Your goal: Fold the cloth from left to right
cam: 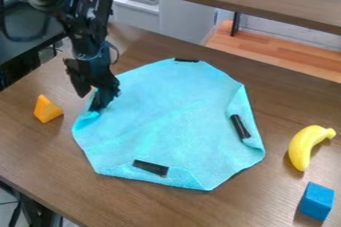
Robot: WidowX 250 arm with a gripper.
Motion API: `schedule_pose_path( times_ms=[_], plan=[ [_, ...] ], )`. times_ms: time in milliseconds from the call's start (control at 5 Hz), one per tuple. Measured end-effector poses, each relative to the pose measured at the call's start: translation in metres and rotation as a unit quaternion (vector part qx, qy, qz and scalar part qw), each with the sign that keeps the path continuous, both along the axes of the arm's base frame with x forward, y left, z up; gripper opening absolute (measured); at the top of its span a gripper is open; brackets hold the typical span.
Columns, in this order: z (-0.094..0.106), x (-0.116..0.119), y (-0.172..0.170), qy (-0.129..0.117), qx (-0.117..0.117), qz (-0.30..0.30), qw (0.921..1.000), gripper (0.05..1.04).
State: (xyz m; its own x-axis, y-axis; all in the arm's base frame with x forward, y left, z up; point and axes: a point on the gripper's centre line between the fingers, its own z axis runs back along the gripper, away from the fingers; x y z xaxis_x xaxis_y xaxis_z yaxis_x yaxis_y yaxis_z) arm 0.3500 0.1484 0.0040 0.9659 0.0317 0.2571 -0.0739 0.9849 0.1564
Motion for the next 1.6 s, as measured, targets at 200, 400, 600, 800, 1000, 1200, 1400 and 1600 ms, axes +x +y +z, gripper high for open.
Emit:
schedule_pose_path(
  times_ms=[200, 400, 600, 800, 1000, 1200, 1400, 1600],
  plan=[
    [-0.006, -0.004, 0.001, 0.001, 0.005, 0.007, 1.0000, 0.402],
    [-0.007, -0.006, -0.004, 0.007, -0.008, 0.005, 0.9999, 0.178],
    [0.010, -0.011, -0.008, 0.021, -0.051, 0.030, 0.9980, 0.089],
    [0.043, 0.000, -0.015, 0.021, -0.087, 0.057, 0.9943, 0.068],
    [0.068, 0.016, -0.037, 0.031, -0.116, 0.077, 0.9897, 0.068],
    [0.082, 0.034, -0.071, 0.039, -0.119, 0.086, 0.9884, 0.068],
    [0.065, 0.048, -0.111, 0.068, -0.103, 0.078, 0.9893, 0.068],
    [0.050, 0.059, -0.137, 0.079, -0.088, 0.079, 0.9899, 0.068]
  ],
)
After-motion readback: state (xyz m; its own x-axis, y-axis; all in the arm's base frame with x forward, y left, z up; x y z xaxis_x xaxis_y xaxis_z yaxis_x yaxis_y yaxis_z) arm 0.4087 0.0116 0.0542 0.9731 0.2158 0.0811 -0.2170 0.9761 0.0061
